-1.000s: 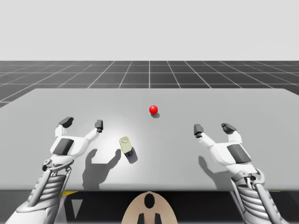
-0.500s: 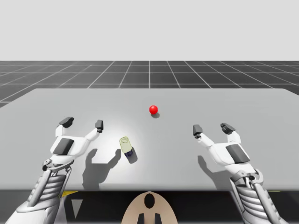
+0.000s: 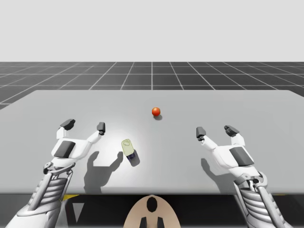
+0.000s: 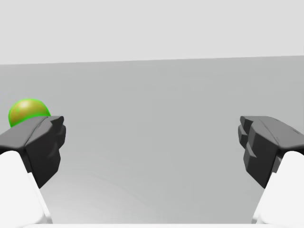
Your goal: Watch the red light. When it turns green, pick up the object.
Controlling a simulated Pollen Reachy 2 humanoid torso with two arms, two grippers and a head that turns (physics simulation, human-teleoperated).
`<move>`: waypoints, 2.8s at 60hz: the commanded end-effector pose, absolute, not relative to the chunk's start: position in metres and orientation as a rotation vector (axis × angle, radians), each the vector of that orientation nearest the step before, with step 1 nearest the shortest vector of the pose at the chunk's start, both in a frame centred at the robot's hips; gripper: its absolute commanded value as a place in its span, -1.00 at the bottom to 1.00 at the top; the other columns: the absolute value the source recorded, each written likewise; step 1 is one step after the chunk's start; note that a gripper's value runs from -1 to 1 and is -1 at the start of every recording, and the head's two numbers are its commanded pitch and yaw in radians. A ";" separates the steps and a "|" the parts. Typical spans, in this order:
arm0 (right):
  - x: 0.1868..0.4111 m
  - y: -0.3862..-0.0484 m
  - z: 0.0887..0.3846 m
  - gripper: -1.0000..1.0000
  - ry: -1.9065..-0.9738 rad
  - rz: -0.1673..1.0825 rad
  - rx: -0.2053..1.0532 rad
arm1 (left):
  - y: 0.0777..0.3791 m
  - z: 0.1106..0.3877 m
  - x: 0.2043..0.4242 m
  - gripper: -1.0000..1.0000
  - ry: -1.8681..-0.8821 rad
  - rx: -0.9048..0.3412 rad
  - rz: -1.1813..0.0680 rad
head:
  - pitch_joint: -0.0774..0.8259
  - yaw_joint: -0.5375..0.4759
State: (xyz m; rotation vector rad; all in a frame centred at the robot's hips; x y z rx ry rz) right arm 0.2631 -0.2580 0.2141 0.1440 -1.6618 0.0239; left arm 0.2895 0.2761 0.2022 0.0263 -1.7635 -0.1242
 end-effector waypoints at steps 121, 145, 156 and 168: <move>0.268 -0.253 0.204 -1.00 -1.653 0.059 0.119 | 0.252 0.152 0.261 -1.00 -1.230 -0.621 -0.661 | 0.74 0.47; 0.268 -0.254 0.205 -1.00 -1.655 0.055 0.117 | 0.224 0.144 0.296 -1.00 -1.190 -0.610 -0.669 | 0.76 0.44; 0.268 -0.254 0.205 -1.00 -1.657 0.053 0.118 | 0.208 0.143 0.307 -1.00 -1.186 -0.613 -0.686 | 0.77 0.42; 0.267 -0.255 0.207 -1.00 -1.661 0.052 0.120 | 0.205 0.139 0.306 -0.42 -1.194 -0.603 -0.707 | 0.77 0.40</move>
